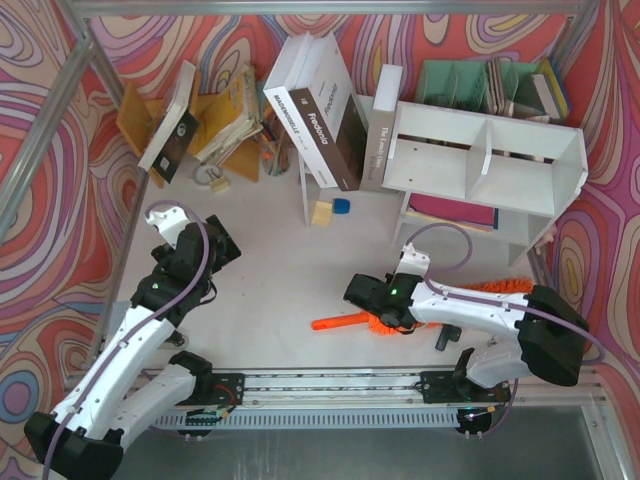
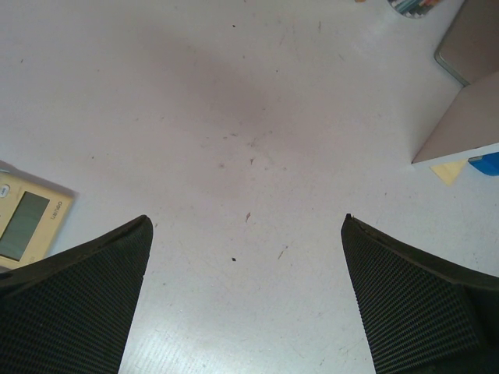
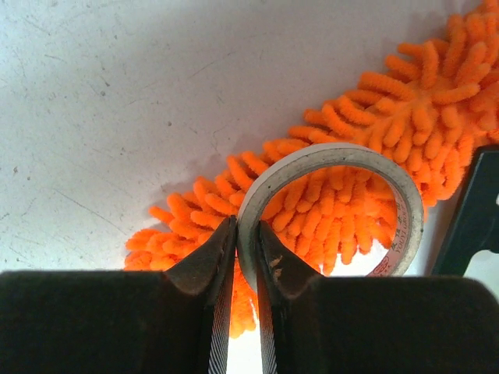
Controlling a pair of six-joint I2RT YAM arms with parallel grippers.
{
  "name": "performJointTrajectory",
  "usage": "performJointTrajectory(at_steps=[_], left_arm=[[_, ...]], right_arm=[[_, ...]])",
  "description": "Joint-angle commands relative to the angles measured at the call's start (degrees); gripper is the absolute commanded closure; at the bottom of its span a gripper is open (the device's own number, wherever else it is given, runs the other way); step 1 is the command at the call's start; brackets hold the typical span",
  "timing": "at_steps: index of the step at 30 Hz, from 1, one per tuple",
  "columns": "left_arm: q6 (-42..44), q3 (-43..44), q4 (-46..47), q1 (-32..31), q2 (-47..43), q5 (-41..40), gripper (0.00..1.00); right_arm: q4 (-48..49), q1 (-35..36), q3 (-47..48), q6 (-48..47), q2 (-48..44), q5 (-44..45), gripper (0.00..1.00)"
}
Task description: Dust the bookshelf with a duster
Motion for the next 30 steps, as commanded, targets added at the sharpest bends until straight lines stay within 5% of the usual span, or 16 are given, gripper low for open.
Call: performJointTrajectory(at_steps=[1, 7, 30], left_arm=[[0.7, 0.2, -0.8, -0.2, 0.0, -0.6, 0.02], [0.7, 0.2, -0.6, -0.2, -0.1, -0.8, 0.02], [0.7, -0.7, -0.4, -0.1, -0.6, -0.6, 0.02]], right_arm=[[-4.9, -0.5, 1.6, 2.2, -1.6, 5.2, 0.76], [-4.2, -3.6, 2.7, -1.6, -2.0, 6.5, 0.75], [25.7, -22.4, 1.8, -32.0, -2.9, 6.4, 0.74]])
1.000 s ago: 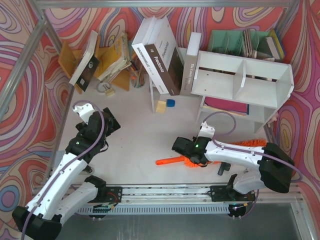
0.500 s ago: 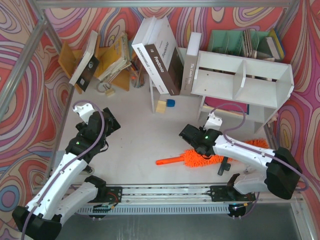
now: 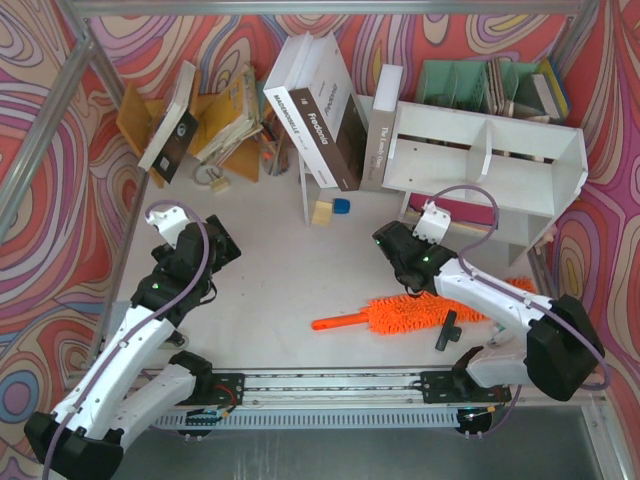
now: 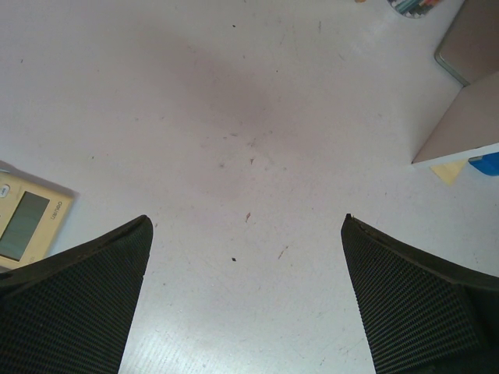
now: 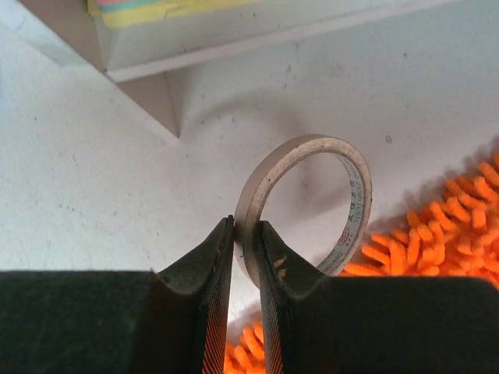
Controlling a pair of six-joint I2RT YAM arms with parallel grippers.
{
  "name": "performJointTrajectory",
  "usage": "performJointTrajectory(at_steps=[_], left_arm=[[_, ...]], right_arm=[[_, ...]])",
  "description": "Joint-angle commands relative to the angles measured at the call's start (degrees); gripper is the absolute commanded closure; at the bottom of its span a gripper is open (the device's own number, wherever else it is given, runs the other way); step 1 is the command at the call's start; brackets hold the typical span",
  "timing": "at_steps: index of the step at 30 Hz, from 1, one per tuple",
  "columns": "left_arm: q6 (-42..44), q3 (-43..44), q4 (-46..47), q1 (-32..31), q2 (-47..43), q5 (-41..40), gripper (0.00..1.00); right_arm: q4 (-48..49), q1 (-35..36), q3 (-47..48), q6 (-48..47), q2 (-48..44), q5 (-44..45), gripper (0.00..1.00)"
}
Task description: Dust the bookshelf with a duster
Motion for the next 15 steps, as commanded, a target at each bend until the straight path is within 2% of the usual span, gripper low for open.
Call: performJointTrajectory(at_steps=[1, 10, 15], left_arm=[[0.8, -0.7, -0.3, -0.1, -0.7, -0.7, 0.02], [0.8, -1.4, -0.2, -0.2, -2.4, -1.1, 0.02], [1.0, -1.5, 0.2, -0.1, -2.6, -1.1, 0.02]], right_arm=[[7.1, -2.5, 0.3, -5.4, 2.5, 1.8, 0.74], [14.8, -6.5, -1.1, -9.8, 5.9, -0.9, 0.72], [15.2, -8.2, -1.1, -10.1, 7.5, -1.1, 0.71]])
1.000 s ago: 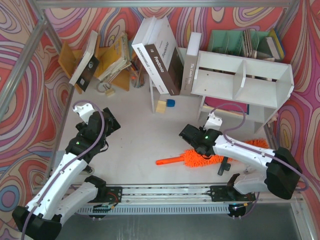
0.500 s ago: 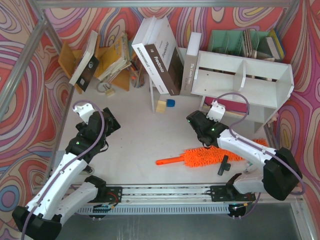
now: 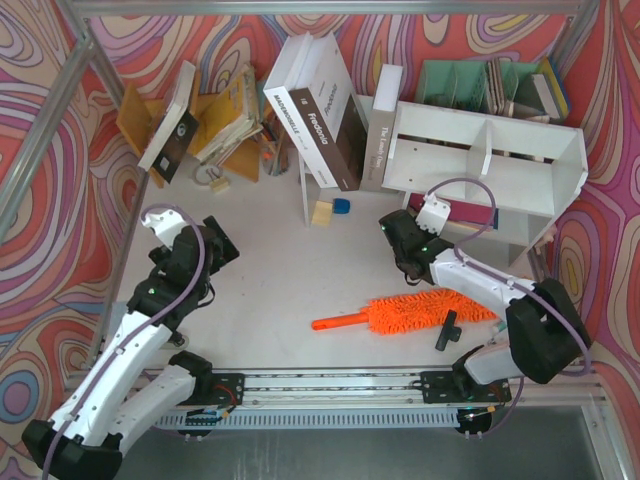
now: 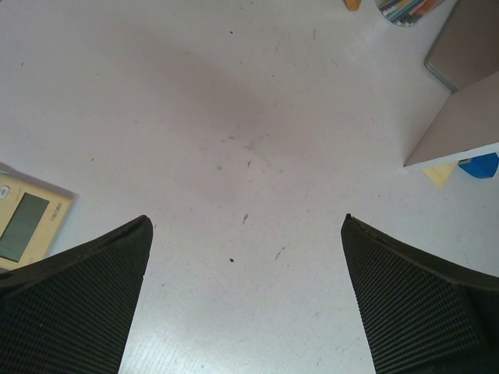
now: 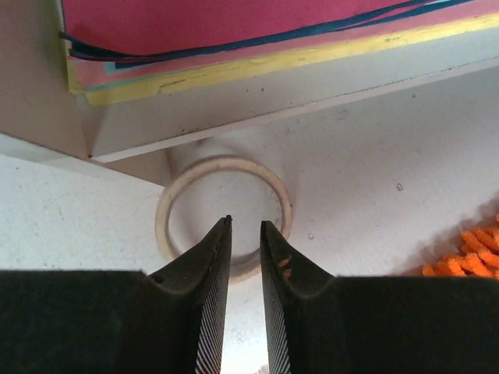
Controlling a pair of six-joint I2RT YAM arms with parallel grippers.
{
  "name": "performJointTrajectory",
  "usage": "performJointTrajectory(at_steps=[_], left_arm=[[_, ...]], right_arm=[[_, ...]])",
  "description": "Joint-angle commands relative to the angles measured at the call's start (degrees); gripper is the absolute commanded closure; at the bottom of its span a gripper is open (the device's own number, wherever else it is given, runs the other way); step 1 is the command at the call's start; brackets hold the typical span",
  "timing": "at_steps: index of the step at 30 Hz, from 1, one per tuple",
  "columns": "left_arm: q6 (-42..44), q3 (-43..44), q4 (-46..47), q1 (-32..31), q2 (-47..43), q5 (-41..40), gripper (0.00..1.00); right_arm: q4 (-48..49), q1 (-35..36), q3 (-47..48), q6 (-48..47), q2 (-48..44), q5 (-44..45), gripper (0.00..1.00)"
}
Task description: Dust the bookshelf with a duster
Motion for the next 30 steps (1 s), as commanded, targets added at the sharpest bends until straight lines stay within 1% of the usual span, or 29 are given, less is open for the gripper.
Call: performJointTrajectory(at_steps=[1, 5, 7, 9, 14, 24, 27, 30], left_arm=[[1.0, -1.2, 0.2, -0.1, -0.5, -1.1, 0.02], [1.0, -1.7, 0.2, -0.2, -0.8, -1.3, 0.02], [1.0, -1.7, 0.3, -0.2, -0.8, -1.3, 0.02], [1.0, -1.6, 0.3, -0.1, -0.6, -1.3, 0.02], [0.7, -1.1, -0.3, -0.1, -0.1, -1.2, 0.02], [0.8, -1.2, 0.6, -0.1, 1.2, -0.5, 0.02], [0.7, -1.3, 0.8, -0.2, 1.3, -0.4, 0.02], [0.7, -1.3, 0.8, -0.1, 1.1, -0.3, 0.02]], right_arm=[[2.3, -1.4, -0.8, -1.3, 1.3, 0.1, 0.71], [1.8, -1.7, -0.8, -1.5, 1.0, -0.2, 0.70], [1.2, -1.7, -0.8, -1.6, 0.0, -1.0, 0.66], [-1.0, -1.7, -0.5, -0.4, -1.0, -1.7, 0.59], [-12.8, -1.7, 0.1, 5.6, -4.7, -3.9, 0.52], [-40.3, -0.6, -2.7, 23.4, -19.5, -5.0, 0.47], [-43.6, -0.6, -4.6, 26.4, -21.5, -6.5, 0.45], [-45.7, -0.6, -6.4, 29.9, -21.6, -8.6, 0.45]])
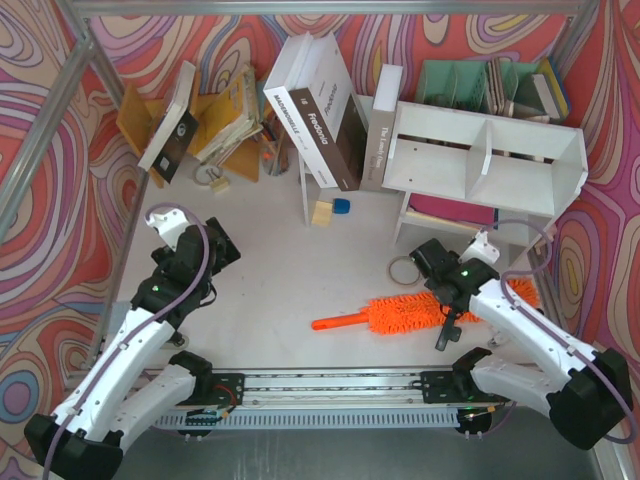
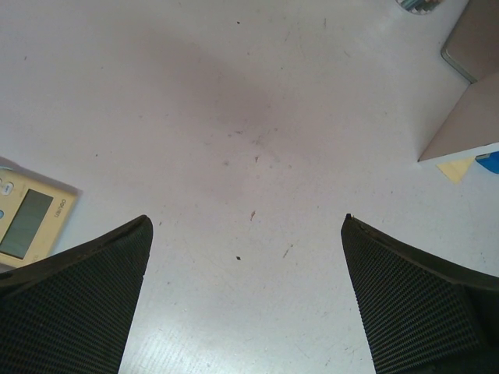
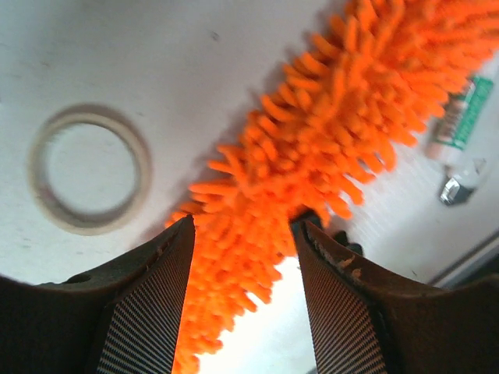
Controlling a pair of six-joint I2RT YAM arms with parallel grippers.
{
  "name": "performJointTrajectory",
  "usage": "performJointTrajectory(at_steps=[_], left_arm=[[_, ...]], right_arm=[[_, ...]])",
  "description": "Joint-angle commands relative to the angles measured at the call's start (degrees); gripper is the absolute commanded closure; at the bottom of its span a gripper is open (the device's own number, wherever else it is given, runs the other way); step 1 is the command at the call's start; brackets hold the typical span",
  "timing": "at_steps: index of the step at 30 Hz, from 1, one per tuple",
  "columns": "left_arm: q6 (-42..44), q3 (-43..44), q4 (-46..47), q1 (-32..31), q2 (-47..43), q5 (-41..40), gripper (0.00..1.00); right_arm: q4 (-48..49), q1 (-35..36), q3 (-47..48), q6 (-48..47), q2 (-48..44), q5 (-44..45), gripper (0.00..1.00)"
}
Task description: Dust the bookshelf with a duster
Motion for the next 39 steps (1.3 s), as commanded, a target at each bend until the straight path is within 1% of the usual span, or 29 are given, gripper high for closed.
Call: performJointTrajectory(at_steps=[1, 8, 15, 23, 31, 34, 39], left_arm=[[0.5, -0.6, 0.7, -0.2, -0.2, -0.1, 0.02], [0.6, -1.0, 0.4, -0.1, -1.0, -0.3, 0.02], [0.6, -0.9, 0.8, -0.2, -0.5, -0.2, 0.02], [0.7, -0.8, 1.0, -0.2, 0.0, -0.1, 0.02], [0.7, -1.0, 0.8, -0.2, -0.5, -0.3, 0.02], [0.7, -1.0, 0.8, -0.1, -0.5, -0.2, 0.02], [0.7, -1.2, 1.1, -0.2, -0.4, -0.1, 0.02]], right_arm=[[-9.2, 0.4, -3.3, 9.1, -0.3, -2.6, 0.45], [-5.3, 0.3, -7.3, 10.1, -2.1, -6.4, 0.47], [-7.3, 0.4, -8.2, 12.8, -2.2, -5.2, 0.48], [-9.3, 0.3, -8.5, 16.8, -2.0, -4.1, 0.52], [-6.7, 0.2, -10.1, 18.1, 1.3, -3.1, 0.53], [-6.3, 0.3, -10.3, 18.4, 0.6, -1.5, 0.53], [-2.1, 0.1, -11.9, 16.2, -0.1, -1.6, 0.49]])
